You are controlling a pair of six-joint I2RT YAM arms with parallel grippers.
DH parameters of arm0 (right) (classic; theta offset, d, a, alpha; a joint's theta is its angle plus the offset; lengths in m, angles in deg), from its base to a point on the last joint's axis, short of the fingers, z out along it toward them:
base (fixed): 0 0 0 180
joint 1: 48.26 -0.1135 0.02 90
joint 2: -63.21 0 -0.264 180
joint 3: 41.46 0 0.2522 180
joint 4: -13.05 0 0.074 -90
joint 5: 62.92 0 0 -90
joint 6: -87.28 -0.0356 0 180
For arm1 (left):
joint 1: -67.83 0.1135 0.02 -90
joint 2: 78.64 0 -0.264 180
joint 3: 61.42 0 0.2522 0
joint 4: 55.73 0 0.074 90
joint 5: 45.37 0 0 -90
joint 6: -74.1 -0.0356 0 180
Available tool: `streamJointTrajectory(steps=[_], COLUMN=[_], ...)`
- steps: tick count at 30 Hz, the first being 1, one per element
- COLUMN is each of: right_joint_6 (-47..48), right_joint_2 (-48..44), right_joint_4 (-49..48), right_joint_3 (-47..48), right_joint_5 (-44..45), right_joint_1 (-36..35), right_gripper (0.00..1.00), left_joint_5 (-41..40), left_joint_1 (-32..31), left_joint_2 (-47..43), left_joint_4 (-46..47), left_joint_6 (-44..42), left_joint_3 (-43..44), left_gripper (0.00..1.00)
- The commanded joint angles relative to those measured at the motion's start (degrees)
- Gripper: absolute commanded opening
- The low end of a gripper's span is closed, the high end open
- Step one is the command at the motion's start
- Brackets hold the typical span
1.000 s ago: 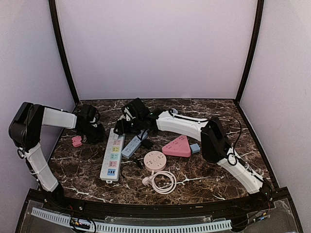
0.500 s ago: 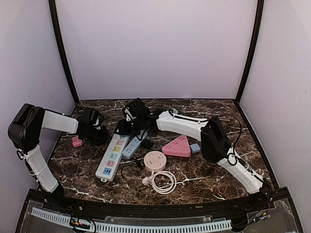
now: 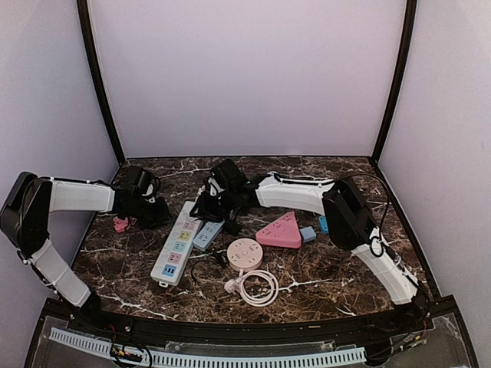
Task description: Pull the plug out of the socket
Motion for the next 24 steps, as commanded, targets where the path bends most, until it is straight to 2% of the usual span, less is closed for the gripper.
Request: streamJointTrajectory(steps=[1, 8, 15, 24], right_joint_6=[-2.9, -5.7, -9.1, -14.6], right_joint_2=[-2.1, 0.1, 1.1, 1.5], right_joint_4=[-3.7, -6.3, -9.7, -17.2], right_joint_3=[-1.6, -0.4, -1.6, -5.2], right_joint_5=[-2.2, -6.4, -10.0, -14.3], right_joint_1=[1.6, 2.4, 2.8, 3.2], right_gripper=[0.38, 0.37, 0.3, 0.21], left_joint_5=[3.0, 10.6, 14.7, 13.2], left_joint_1=[-0.3, -0.3, -0.4, -0.4], left_joint_2=[-2.9, -0.2, 2.9, 4.7], left_joint_4=[-3.3, 0.4, 5.2, 5.0], left_joint_6=[-1.8, -1.4, -0.3, 0.0], left_joint_3=[2.1, 2.6, 1.6, 0.2], left_gripper=[0.25, 0.24, 0.22, 0.18])
